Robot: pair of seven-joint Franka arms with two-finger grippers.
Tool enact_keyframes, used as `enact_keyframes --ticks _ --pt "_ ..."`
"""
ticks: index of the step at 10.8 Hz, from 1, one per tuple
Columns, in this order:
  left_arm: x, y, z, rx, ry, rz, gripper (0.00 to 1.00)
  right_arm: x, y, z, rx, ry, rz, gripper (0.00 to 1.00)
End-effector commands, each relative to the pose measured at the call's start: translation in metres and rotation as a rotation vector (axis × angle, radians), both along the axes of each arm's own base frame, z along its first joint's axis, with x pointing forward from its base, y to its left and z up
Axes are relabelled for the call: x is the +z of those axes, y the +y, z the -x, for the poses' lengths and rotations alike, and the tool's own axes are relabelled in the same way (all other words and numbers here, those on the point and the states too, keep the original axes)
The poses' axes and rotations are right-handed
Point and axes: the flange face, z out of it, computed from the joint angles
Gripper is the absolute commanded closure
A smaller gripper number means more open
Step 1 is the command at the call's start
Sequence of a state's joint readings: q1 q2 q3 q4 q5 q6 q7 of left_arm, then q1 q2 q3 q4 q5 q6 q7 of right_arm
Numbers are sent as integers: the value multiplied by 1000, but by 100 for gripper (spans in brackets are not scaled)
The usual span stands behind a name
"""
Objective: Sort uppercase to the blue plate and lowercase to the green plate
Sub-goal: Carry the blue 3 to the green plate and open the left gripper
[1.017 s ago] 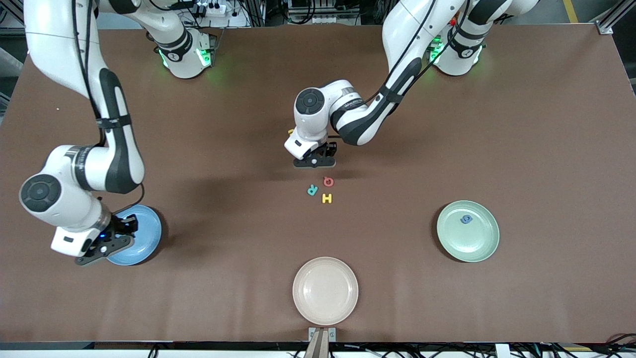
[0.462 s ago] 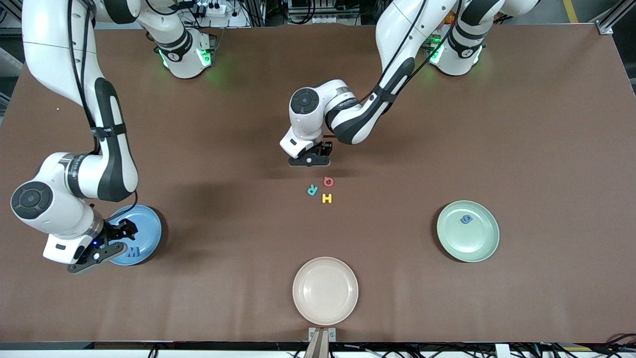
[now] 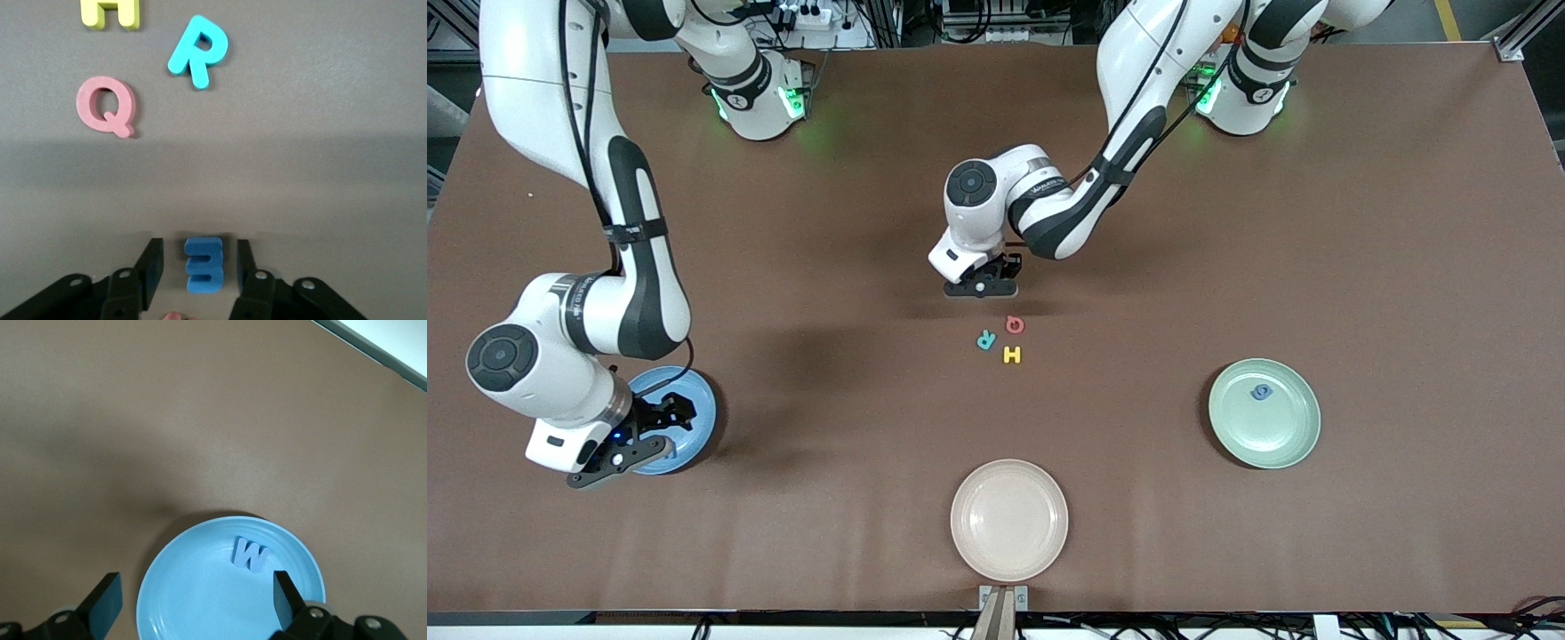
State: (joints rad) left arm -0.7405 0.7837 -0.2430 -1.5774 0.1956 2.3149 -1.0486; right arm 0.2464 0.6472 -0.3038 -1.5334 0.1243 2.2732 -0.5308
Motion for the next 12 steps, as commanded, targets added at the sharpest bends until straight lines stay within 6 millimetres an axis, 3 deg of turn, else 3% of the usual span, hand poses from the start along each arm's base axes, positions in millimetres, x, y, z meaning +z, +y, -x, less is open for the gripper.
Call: enact_keyframes --ticks 1,2,3,5,6,8,9,10,12 --pt "-5 -8 6 -4 26 6 49 -2 5 -4 -27 -2 -21 0" --pt "-5 -8 6 -3 27 7 49 -3 5 -3 -27 1 -21 0" --pt "-6 -8 6 -3 28 5 56 -8 4 -1 -29 10 -21 0" --pt "-9 -7 8 -7 31 0 95 -7 4 -1 -31 8 -21 0" --pt "-14 -5 7 -5 35 -6 100 -8 5 -1 -29 10 -21 0" --pt "-13 -2 8 -7 40 -25 100 -8 6 -1 -35 9 -22 0" --pt "5 6 -3 9 45 -55 100 -8 9 -1 -34 9 -22 0" --pt "34 25 -31 57 24 -68 100 -9 14 0 -54 10 -25 0" --pt "108 73 -88 126 14 -5 100 -10 40 0 -106 4 -34 0"
